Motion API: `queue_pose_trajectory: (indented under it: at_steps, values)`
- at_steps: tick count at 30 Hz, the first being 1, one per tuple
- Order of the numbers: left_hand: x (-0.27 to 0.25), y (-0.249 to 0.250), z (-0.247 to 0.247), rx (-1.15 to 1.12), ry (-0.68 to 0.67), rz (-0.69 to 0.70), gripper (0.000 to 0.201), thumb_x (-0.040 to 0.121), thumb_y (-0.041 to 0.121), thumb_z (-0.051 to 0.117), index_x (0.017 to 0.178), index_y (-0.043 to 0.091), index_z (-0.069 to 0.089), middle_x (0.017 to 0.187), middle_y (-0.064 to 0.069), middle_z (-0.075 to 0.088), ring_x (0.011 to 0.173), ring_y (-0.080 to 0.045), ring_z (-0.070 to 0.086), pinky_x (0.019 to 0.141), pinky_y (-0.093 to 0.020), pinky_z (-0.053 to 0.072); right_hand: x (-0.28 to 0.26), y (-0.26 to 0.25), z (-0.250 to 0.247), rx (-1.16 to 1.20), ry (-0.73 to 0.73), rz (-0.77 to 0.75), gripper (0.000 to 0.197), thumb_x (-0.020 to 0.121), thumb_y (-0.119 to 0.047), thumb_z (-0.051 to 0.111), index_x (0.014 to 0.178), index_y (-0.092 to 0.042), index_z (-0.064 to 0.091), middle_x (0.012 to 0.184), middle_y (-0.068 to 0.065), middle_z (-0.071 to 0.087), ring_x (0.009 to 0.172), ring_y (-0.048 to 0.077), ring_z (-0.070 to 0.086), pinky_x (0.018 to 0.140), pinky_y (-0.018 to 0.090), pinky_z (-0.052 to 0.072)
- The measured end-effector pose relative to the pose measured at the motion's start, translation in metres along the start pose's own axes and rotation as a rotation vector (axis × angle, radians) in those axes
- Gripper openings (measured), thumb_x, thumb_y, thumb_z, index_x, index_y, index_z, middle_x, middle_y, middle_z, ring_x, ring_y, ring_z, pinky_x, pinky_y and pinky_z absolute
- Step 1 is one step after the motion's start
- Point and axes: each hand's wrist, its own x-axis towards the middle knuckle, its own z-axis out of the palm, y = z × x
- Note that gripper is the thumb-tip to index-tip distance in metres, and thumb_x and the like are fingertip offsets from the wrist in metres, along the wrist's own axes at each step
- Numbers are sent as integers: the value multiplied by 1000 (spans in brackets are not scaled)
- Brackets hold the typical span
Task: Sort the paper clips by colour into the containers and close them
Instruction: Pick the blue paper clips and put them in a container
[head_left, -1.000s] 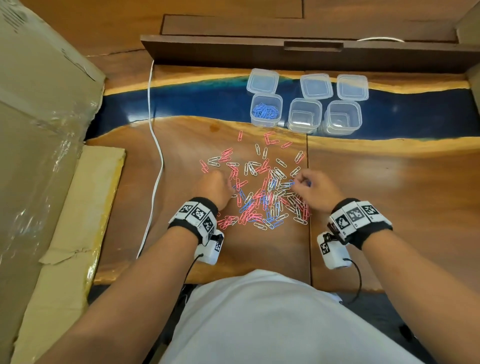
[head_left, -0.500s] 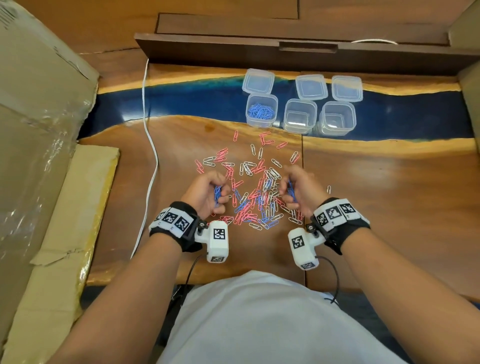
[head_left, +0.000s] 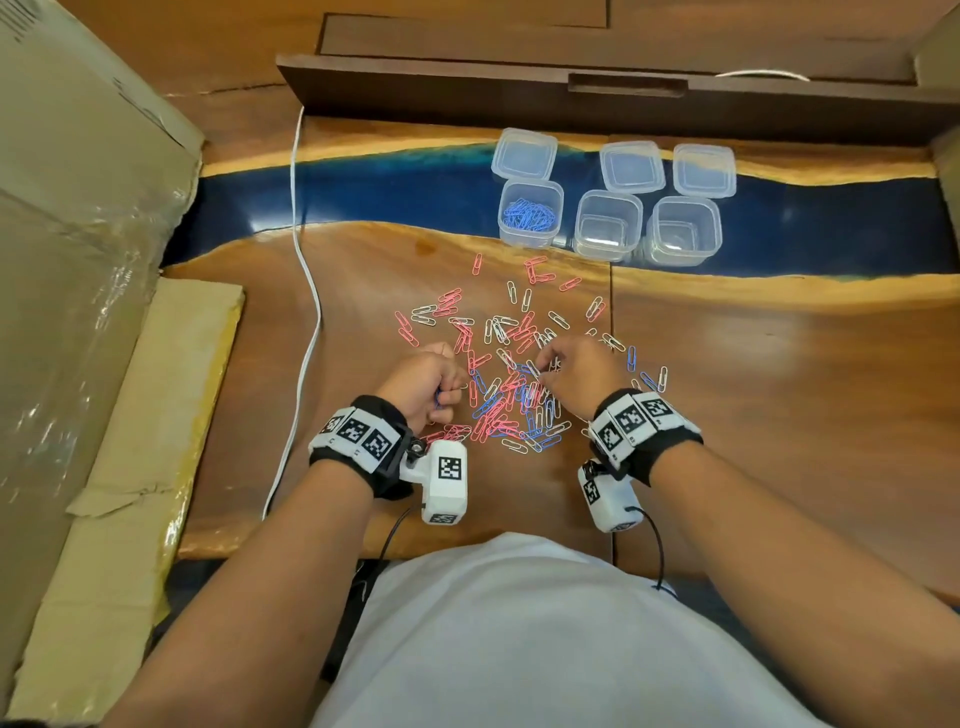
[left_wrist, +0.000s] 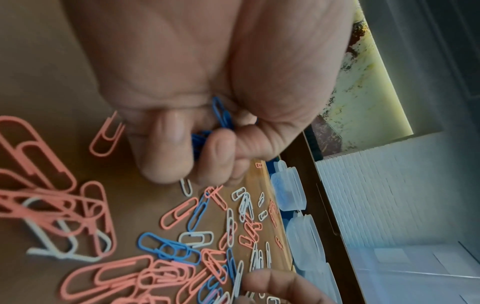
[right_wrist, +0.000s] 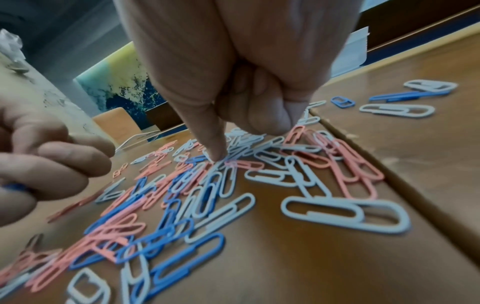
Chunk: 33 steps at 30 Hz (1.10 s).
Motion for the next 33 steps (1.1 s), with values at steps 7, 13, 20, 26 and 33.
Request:
queue_pose_trajectory:
  at_steps: [7,13,20,26,33]
  values:
    - [3,4,-8,101,10,-27,32,79,-8,49,65,19,38,63,0,33,43,-10,26,42,-16,17,-3,-3,-4,32,48,18,9,80,-25,73,79,-21,65,72,-4,62,59,12,54,53,23,37]
    - [11,2,-6,822,35,264,25,81,3,71,72,20,57,54,11,47,42,-1,40,48,-18,36,-8,-15,-3,-192,-18,-129,12,89,-18,61,99,-23,65,81,-5,63,67,16,57,57,25,42]
    - [16,13,-1,1547,-32,511,14,88,25,64,101,30,68,91,5,61,85,-17,55,69,-26,37,8,-27,-4,-339,-154,-115,12,84,-10,57,77,-12,66,79,7,68,80,28,65,72,35,54]
    - [26,25,5,1691,-143,492,11,87,17,64,79,25,61,65,11,53,79,-17,58,64,-25,34,14,-38,-6,-388,-227,-91,18,85,-22,66,74,-8,62,81,10,66,80,29,65,77,39,56]
    - [24,26,15,1829,-196,503,10,86,17,54,77,17,59,76,0,62,78,-26,60,68,-31,50,0,-36,-16,-255,-201,-132,30,91,-23,48,65,-7,51,60,6,43,60,24,46,58,35,41]
